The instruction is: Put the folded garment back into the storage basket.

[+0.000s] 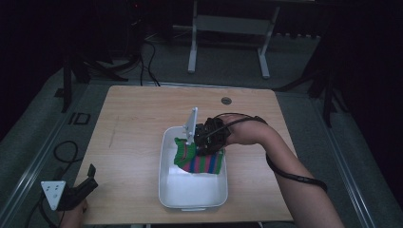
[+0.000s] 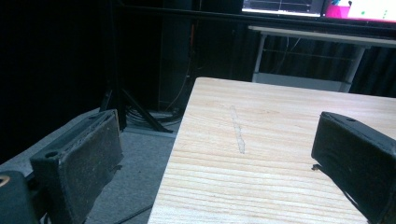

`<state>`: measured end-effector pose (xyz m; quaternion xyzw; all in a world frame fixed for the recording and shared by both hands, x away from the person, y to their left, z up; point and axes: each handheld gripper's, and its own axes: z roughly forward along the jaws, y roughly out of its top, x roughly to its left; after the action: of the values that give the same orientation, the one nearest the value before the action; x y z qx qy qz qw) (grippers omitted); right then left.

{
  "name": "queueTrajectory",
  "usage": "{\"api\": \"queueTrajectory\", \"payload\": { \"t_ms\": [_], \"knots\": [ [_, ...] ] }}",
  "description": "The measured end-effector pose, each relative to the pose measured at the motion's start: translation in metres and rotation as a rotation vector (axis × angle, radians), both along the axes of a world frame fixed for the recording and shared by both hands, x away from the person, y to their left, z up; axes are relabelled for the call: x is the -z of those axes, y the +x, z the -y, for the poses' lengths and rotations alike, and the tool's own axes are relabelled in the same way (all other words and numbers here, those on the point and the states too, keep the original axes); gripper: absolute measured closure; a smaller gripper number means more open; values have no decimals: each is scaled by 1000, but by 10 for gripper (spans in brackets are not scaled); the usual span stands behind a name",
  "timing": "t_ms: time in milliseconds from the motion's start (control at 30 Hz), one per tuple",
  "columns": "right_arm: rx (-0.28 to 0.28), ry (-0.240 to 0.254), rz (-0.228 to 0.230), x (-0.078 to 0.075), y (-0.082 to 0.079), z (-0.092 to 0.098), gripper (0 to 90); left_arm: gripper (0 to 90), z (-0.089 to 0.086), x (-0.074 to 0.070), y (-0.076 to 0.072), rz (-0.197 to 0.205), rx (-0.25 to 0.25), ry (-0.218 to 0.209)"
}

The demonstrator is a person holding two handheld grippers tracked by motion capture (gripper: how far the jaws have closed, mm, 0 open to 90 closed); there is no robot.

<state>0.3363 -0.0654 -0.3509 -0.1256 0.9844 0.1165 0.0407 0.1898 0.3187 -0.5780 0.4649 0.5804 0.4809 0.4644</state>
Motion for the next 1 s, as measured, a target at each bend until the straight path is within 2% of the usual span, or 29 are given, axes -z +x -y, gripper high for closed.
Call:
{"api": "queueTrajectory", "payload": {
  "t_ms": [133,400,567,1000],
  "knots": [
    [3,-22,4,8,3,0,767,22,0,0,0,-1,1,0],
    [8,-26,-1,33,10,-1,766,22,1,0,1,2,0,-2],
    [20,-66,-13,53,16,-1,766,22,0,0,0,-2,4,3],
    [21,-111,-49,105,21,-5,764,22,0,0,0,-5,8,10]
  ]
}}
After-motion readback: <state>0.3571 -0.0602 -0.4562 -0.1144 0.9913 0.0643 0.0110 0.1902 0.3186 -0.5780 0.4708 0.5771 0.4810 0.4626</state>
